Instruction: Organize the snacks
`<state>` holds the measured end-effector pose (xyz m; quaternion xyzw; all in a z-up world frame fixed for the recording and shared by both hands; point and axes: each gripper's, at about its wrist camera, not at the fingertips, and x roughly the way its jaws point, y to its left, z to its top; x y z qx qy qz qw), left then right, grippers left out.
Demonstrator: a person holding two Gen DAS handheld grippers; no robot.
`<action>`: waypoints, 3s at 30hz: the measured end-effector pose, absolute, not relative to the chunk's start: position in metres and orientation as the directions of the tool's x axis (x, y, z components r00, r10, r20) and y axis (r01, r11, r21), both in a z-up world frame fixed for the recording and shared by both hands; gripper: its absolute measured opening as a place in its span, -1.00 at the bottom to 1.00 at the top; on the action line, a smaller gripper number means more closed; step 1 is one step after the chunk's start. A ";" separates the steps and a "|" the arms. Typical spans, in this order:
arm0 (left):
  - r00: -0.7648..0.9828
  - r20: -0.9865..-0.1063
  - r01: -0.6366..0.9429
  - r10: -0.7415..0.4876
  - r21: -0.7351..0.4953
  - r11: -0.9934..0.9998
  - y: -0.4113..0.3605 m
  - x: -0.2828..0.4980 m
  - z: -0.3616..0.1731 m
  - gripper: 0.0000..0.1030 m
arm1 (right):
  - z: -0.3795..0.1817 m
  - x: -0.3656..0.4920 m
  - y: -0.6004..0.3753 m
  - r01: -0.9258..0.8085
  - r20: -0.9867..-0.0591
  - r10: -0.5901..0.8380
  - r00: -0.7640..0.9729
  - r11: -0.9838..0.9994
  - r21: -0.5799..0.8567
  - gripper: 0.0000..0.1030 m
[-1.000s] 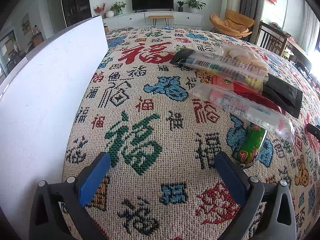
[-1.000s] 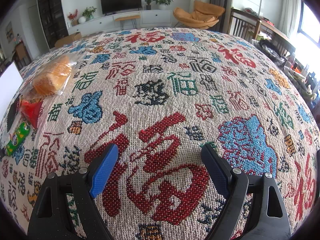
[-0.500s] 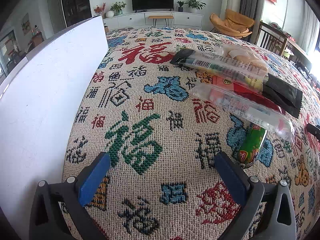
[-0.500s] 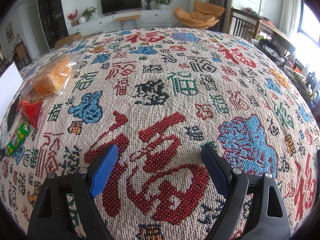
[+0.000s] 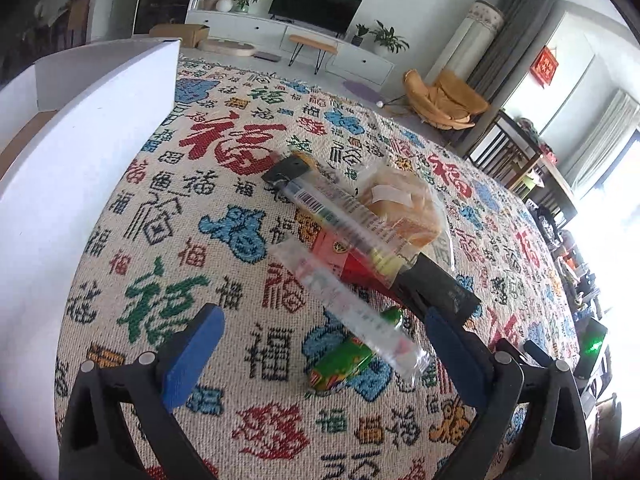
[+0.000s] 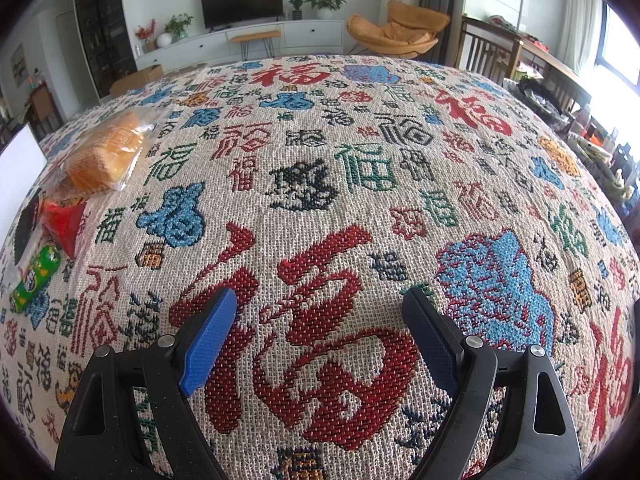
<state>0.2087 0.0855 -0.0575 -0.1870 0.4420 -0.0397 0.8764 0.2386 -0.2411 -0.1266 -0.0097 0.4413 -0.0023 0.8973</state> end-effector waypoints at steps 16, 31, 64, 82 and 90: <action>0.485 -0.843 -0.030 -0.234 -0.284 0.958 0.110 0.196 -0.078 -0.91 | -0.126 0.238 -0.241 -0.004 -0.792 -0.013 0.611 1.000 -0.020 0.70; 0.586 -0.760 0.050 -0.280 -0.311 0.949 0.116 0.148 -0.081 0.46 | -0.127 0.239 -0.241 -0.004 -0.792 -0.014 0.611 1.000 -0.021 0.70; 0.571 -0.820 -0.053 0.025 -0.006 0.999 0.109 0.163 -0.112 1.00 | -0.127 0.239 -0.241 -0.003 -0.793 -0.017 0.609 1.000 -0.023 0.71; 0.573 -0.819 -0.054 0.024 -0.008 0.999 0.109 0.162 -0.111 1.00 | -0.112 0.206 -0.140 -0.224 -0.840 0.322 0.437 0.943 0.245 0.73; 0.574 -0.818 -0.055 0.024 -0.010 0.998 0.110 0.161 -0.111 1.00 | -0.110 0.252 -0.056 -0.190 -0.823 0.433 0.368 0.901 0.389 0.41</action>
